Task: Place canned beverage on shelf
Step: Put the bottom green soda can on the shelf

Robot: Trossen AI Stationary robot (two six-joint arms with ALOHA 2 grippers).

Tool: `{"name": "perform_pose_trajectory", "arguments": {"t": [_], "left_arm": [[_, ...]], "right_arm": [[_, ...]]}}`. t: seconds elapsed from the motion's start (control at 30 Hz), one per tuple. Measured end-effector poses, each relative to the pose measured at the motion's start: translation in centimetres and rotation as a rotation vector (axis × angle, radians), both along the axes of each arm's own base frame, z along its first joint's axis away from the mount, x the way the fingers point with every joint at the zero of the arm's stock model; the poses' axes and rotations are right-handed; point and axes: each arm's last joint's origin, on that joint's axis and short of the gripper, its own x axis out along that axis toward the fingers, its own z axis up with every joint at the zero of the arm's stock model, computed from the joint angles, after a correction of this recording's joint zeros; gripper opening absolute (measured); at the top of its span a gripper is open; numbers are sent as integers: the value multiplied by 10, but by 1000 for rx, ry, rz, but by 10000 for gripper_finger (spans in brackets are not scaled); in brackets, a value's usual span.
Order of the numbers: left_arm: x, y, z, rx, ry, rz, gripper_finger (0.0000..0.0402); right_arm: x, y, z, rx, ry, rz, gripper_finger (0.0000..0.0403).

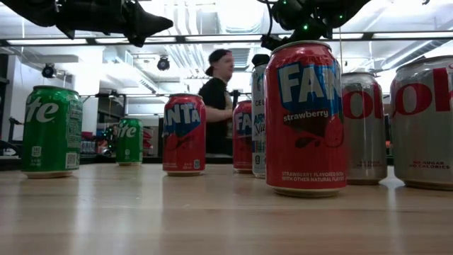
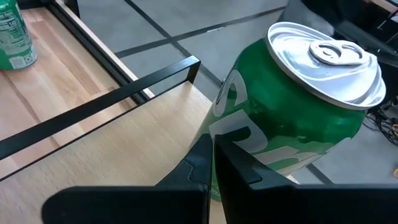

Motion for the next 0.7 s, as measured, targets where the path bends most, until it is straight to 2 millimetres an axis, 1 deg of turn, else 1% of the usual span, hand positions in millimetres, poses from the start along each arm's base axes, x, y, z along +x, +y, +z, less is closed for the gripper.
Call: {"name": "perform_pose_trajectory", "arguments": {"t": [0.1,0.2,0.43,0.53,0.7], "left_arm": [[0,0,0,-7,-1,0,0],[0,0,0,-45,-6,-1,0],[1,-2,0,-196,-21,-25,0],[4,-8,-1,-240,-25,-78,0],[9,-25,-9,-331,-34,-164,0]], "right_arm": [[0,2,2,1,-9,3,9],[0,10,7,5,-30,18,9],[3,39,20,-5,-67,102,9],[4,54,25,-2,-71,146,9],[4,77,28,11,-51,215,9]]}}
